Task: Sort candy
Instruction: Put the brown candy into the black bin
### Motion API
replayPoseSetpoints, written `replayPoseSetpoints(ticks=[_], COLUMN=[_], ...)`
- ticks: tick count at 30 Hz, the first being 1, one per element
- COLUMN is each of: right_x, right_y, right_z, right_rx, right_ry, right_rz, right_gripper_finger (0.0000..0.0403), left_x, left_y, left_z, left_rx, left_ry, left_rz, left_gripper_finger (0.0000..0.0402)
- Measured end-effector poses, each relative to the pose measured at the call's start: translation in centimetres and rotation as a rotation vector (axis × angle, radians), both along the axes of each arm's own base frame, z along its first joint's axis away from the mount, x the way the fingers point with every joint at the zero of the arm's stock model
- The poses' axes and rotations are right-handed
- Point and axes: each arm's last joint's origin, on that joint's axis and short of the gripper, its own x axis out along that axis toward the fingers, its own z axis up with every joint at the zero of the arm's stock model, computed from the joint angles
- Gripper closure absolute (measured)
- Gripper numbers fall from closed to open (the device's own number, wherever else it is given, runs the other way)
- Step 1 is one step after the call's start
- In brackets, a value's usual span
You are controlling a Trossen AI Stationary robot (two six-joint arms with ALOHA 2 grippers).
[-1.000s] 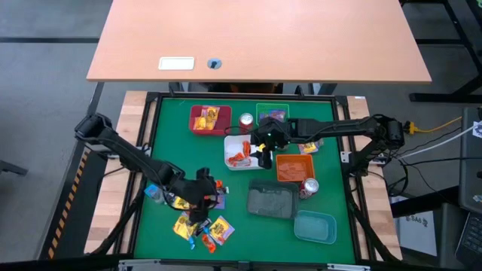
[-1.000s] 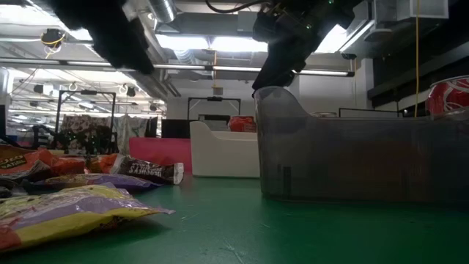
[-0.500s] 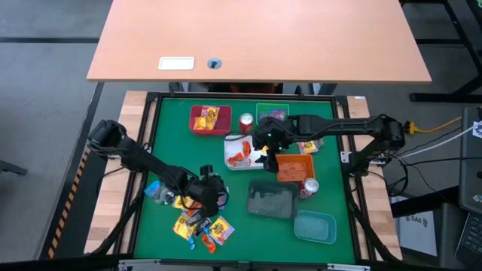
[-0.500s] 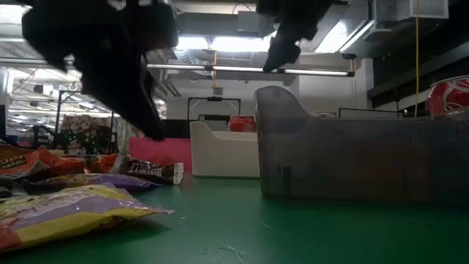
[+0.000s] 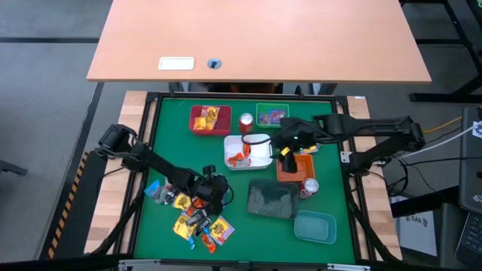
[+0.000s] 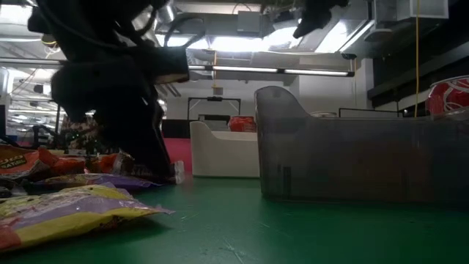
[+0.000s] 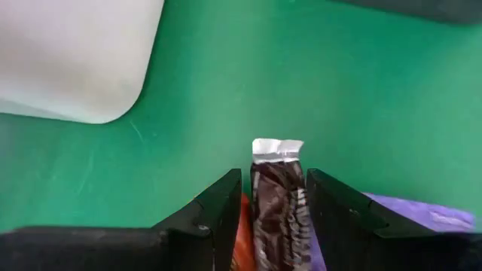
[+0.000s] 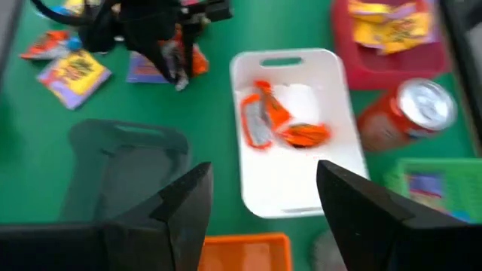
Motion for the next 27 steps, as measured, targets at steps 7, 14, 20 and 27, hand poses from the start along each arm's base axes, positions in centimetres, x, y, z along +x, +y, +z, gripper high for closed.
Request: replayPoseSetpoints(ticks=[7, 14, 20, 27], right_x=[-3.0, -6.7, -8.7, -9.8], right_y=[0.3, -0.3, -0.6, -0.7], right_z=[-1.5, -3.4, -4.7, -5.1], right_rx=[-0.038, -0.063, -0.043, -0.022], right_ry=[0.022, 0.007, -0.019, -0.031], right_rz=[-0.078, -0.21, -0.308, -0.336], right_gripper_finger=[0.0166, 0.0166, 0.0166, 0.0166], left_x=[0.2, 0.1, 0.1, 1.4], left_y=[0.4, 0.4, 0.4, 0.2], left_z=[-0.2, -0.2, 0.1, 2.0], left_rx=[-0.017, -0.023, -0.029, -0.051], left_ry=[0.013, 0.019, 0.008, -0.047], left_rz=[0.001, -0.002, 0.0, 0.003], left_gripper_finger=[0.0273, 0.0326, 0.0361, 0.0369])
